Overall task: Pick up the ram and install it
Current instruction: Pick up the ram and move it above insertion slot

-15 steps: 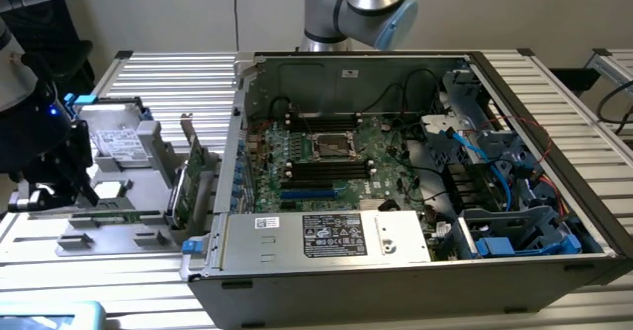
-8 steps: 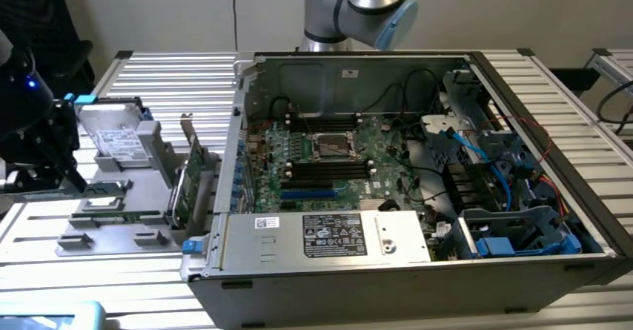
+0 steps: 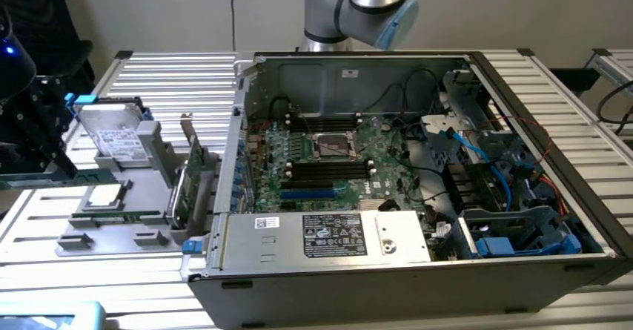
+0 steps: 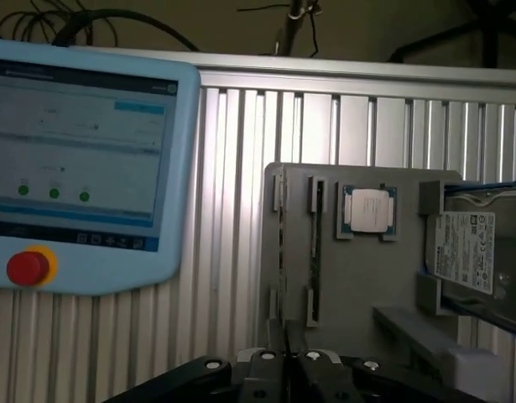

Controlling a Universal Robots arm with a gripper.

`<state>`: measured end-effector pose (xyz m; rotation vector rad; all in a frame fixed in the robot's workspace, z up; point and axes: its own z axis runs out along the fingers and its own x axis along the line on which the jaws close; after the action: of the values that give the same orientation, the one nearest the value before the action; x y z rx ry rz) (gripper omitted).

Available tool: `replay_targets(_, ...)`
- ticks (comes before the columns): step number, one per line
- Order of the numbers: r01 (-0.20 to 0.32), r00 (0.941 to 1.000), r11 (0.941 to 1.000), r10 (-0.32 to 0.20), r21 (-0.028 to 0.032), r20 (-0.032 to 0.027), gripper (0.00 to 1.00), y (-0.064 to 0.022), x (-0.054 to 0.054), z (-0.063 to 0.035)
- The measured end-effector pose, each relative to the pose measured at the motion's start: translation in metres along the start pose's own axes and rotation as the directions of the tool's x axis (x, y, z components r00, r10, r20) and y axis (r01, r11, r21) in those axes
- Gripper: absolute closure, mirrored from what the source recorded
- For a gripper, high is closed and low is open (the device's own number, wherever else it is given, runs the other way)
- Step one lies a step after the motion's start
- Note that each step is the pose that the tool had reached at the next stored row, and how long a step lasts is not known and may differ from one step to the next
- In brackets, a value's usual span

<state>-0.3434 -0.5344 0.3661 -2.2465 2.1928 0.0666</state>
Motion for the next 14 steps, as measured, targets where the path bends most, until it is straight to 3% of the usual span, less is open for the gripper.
replay_targets(6,0.000,1.0000,1.0000,0.000,-0.0007,0.0022,0.87,-0.0221,0.007,-0.0256)
replay_targets(14,0.000,1.0000,1.0000,0.000,-0.0018,0.0023,0.87,-0.0585,0.008,-0.0326)
